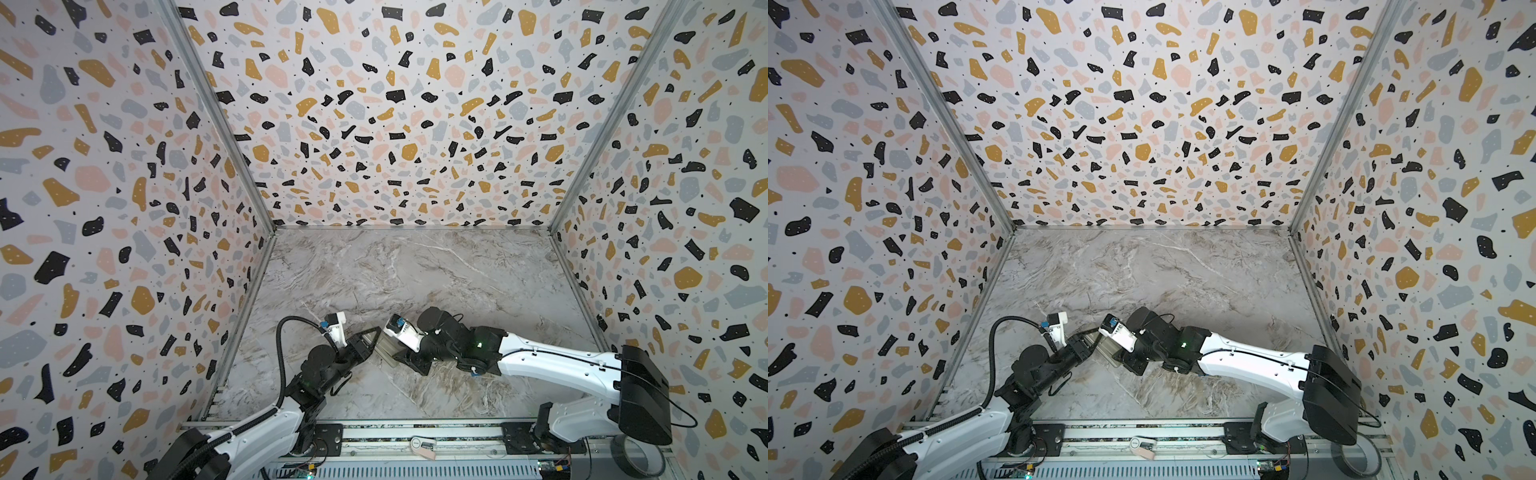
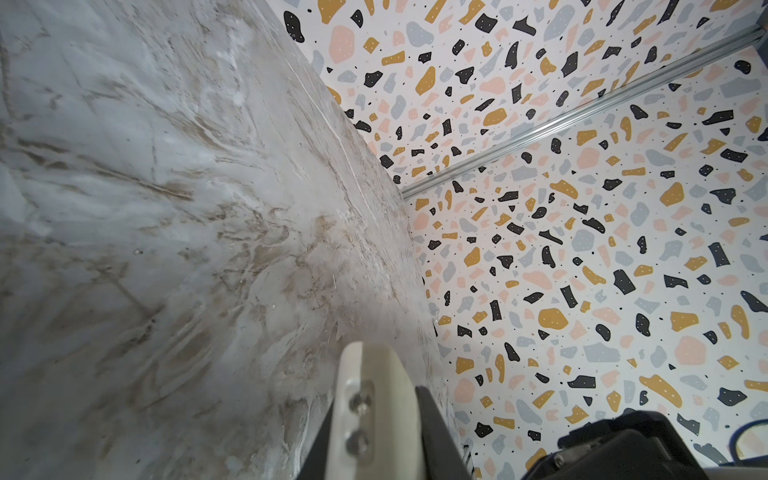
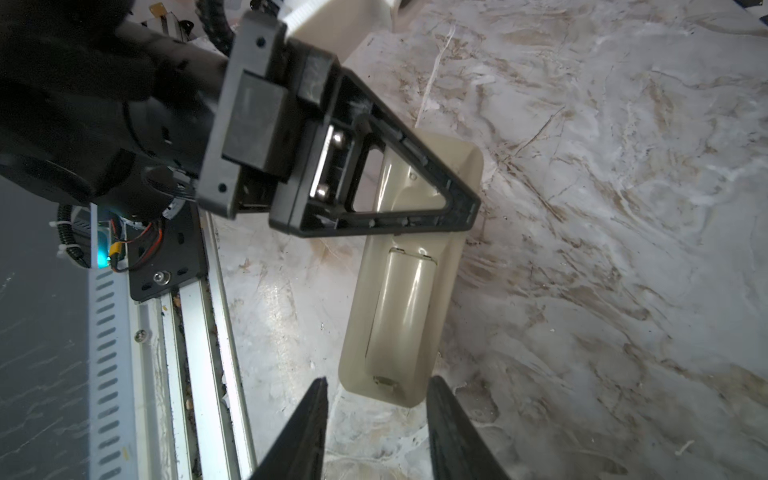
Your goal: Load the batteries into the remote control
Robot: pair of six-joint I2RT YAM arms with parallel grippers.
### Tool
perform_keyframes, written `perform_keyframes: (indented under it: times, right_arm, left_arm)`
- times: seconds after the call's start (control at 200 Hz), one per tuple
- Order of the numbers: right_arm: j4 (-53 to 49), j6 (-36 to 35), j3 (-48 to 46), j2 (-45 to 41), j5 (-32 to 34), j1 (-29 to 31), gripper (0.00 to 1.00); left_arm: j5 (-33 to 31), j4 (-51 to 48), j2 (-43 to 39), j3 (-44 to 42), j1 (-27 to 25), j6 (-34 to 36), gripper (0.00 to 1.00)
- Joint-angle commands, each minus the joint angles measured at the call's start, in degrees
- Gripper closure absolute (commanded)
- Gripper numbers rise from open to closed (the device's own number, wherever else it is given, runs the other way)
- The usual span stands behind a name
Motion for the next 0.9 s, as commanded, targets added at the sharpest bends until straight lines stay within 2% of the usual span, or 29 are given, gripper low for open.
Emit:
perform_keyframes:
  times: [0.0, 0.255, 0.531, 0.891]
  right_arm:
    - [-1.1, -1.3, -0.1, -2.3, 1.9, 0.3, 0.63]
    - [-1.4, -1.7, -0.3, -1.0, 2.5, 0.3, 0.68]
    - [-1.8, -2.6, -0.5, -0.5, 2.0, 0.3, 0.67]
    - [-2.4, -2.8, -0.2, 0.8, 0.8, 0.4, 0.5]
  left_arm:
    - [2.1, 4.3, -0.8, -0.1, -0.3, -0.2, 1.0]
    - [2.8, 4.5, -1.0, -0.2, -0.3, -0.4, 1.0]
    - [2.9, 4.9, -0.6, -0.1, -0.4, -0.5, 1.0]
    - [3.0, 5.4, 0.4, 0.1, -0.3, -0.4, 1.0]
